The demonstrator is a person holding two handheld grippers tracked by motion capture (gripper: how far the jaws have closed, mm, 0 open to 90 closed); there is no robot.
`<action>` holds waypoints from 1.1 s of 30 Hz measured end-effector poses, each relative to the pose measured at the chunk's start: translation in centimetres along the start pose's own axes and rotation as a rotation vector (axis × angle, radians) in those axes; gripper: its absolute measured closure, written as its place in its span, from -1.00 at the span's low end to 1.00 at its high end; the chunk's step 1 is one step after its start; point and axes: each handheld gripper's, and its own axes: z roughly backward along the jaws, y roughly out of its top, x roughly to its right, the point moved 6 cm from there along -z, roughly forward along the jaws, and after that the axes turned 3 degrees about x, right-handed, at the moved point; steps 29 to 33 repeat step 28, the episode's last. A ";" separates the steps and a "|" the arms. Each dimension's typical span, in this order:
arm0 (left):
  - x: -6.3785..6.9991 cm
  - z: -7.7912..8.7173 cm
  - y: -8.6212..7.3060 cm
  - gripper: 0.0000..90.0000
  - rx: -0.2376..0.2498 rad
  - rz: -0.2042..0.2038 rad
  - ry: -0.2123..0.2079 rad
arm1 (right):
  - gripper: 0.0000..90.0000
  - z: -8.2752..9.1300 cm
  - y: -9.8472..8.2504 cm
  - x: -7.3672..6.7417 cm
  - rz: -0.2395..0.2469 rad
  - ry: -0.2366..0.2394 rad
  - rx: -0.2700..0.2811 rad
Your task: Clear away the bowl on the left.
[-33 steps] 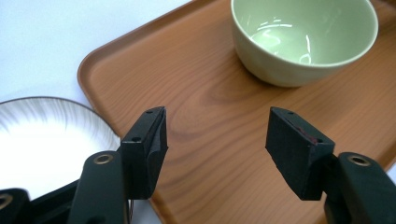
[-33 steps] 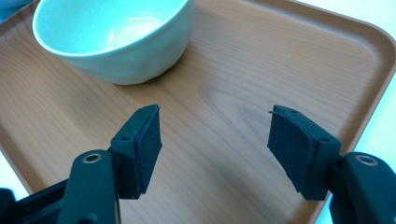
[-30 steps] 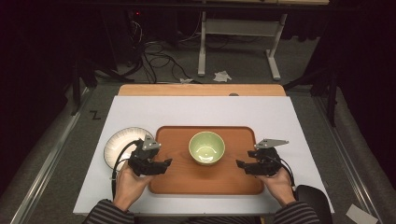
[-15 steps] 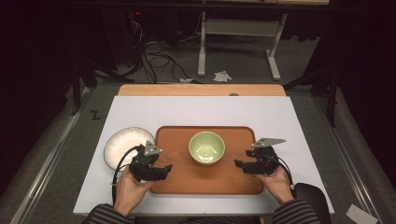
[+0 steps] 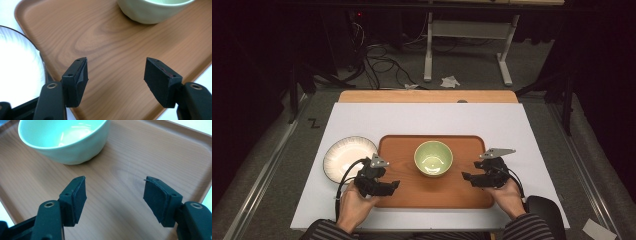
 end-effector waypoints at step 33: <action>1.2 -1.6 0.1 -0.19 -0.064 -0.040 -0.033 | -0.20 0.1 -0.5 -0.2 0.003 -0.001 -0.026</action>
